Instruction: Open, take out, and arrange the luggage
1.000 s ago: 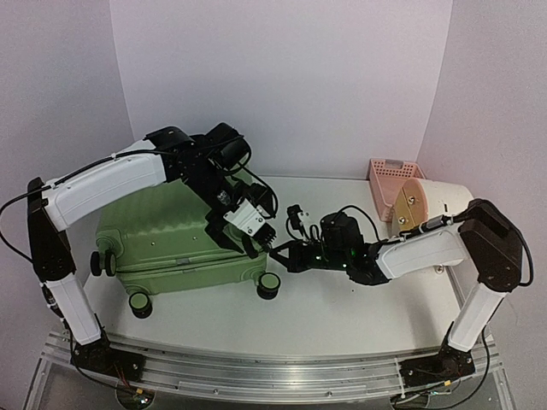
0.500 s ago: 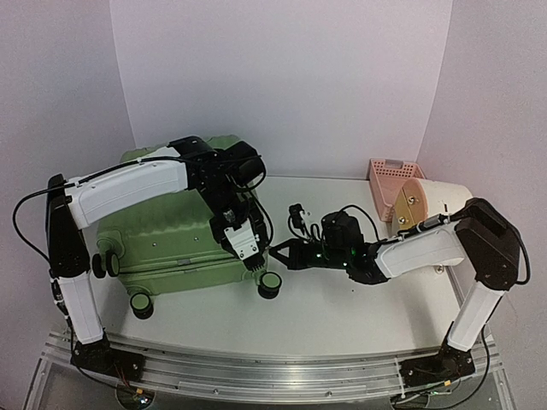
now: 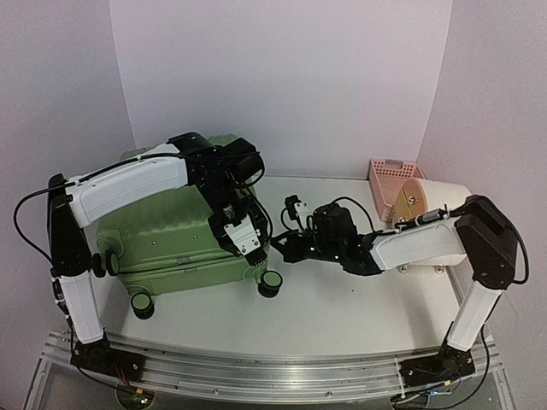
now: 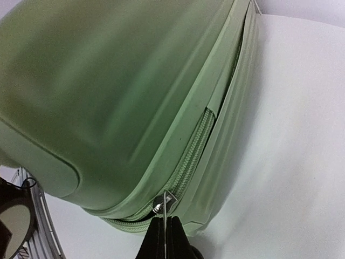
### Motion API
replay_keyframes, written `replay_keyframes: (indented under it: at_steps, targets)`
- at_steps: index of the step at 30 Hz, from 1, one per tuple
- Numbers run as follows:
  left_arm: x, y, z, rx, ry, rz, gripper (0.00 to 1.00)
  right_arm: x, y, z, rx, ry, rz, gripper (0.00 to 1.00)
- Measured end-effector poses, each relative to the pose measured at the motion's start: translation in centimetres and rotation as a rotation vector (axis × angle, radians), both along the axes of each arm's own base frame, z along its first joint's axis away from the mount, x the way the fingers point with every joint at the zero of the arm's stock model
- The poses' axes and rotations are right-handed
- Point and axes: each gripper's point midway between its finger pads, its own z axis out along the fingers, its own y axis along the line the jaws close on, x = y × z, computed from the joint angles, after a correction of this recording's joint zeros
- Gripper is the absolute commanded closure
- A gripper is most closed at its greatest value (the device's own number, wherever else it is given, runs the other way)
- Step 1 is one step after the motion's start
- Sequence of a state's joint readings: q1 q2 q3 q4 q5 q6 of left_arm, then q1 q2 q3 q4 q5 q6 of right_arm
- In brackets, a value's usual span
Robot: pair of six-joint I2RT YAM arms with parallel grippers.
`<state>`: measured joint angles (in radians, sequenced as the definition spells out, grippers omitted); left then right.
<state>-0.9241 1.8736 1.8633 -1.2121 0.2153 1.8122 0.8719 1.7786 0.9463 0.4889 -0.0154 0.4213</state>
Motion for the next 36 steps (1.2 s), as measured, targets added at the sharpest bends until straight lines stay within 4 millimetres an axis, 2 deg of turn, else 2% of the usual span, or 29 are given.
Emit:
replay_keyframes:
  at_steps: [1, 7, 12, 17, 25, 26, 28, 30, 32, 36]
  targets:
    - [0.0, 0.0, 0.0, 0.000, 0.001, 0.003, 1.00, 0.3, 0.1, 0.0, -0.011, -0.011, 0.002, 1.00]
    - [0.1, 0.0, 0.0, -0.008, 0.013, 0.017, 1.00, 5.5, 0.9, 0.0, -0.052, -0.096, -0.010, 1.00]
    - [0.7, 0.1, 0.2, -0.015, 0.009, 0.042, 1.00, 7.4, 1.7, 0.0, -0.006, -0.111, 0.076, 1.00]
    - [2.8, 1.2, 0.1, 0.004, -0.027, 0.116, 1.00, 10.1, 3.9, -0.2, 0.075, -0.149, 0.159, 1.00]
    - [4.6, 2.0, -0.1, 0.023, -0.061, 0.189, 1.00, 12.2, 5.5, -0.2, 0.121, -0.197, 0.152, 0.99]
    - [4.8, 2.1, -0.1, 0.025, -0.064, 0.196, 1.00, 12.3, 5.6, -0.2, 0.125, -0.200, 0.152, 0.96]
    - [5.0, 2.0, -0.1, 0.023, -0.068, 0.210, 1.00, 12.4, 5.6, -0.2, 0.127, -0.198, 0.150, 0.68]
    - [5.2, 1.8, -0.4, 0.013, -0.068, 0.226, 1.00, 13.3, 5.0, 0.1, 0.138, -0.203, 0.104, 0.51]
    - [5.5, 1.4, -0.3, -0.014, -0.063, 0.250, 1.00, 15.2, 2.8, 1.1, 0.153, -0.241, 0.014, 0.40]
    - [6.4, -0.1, 0.2, -0.091, -0.056, 0.308, 1.00, 17.1, -3.7, 2.2, 0.138, -0.237, -0.153, 0.33]
